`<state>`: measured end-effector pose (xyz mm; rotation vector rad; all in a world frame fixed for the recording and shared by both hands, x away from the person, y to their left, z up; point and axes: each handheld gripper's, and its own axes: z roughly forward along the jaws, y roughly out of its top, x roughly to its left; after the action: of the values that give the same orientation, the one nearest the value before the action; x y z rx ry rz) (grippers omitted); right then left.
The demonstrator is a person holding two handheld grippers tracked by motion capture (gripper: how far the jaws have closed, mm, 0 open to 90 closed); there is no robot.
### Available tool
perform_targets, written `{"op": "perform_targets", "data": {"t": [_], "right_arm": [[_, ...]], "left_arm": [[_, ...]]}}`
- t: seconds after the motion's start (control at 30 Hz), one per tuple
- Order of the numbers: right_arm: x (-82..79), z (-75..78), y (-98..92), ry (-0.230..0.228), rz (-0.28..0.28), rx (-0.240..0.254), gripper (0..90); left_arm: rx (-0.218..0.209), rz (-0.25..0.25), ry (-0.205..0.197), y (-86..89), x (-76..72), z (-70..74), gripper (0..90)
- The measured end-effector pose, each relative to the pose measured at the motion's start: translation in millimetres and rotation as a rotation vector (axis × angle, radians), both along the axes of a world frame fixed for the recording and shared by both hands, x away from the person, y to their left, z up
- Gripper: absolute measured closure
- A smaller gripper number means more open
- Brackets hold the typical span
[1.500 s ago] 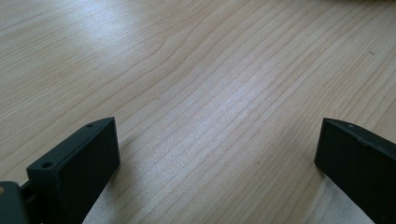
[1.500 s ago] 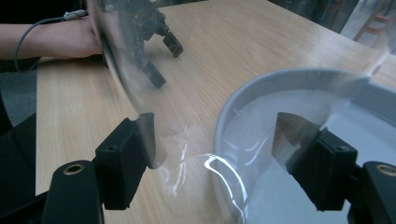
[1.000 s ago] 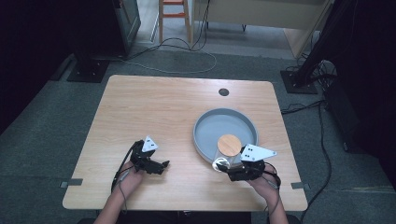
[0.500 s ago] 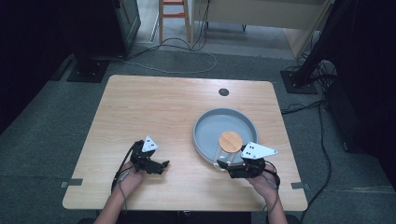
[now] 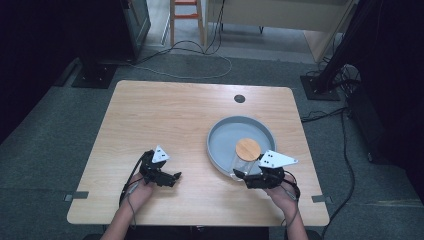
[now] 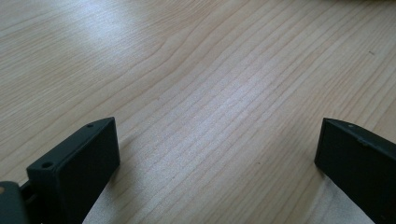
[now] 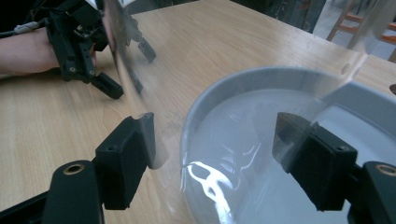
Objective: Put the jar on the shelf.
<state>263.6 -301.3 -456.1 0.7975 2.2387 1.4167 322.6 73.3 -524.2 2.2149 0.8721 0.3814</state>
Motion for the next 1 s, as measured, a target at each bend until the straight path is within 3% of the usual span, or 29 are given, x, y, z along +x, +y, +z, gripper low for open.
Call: {"op": "perform_targets", "data": {"t": [1.0], "right_arm": [[10.4, -0.2, -6.3, 0.01, -0.075, 0.014, 26.5]], "left_arm": [[0.001, 0.001, 0.001, -0.3, -0.4, 0.0, 0.0]]}}
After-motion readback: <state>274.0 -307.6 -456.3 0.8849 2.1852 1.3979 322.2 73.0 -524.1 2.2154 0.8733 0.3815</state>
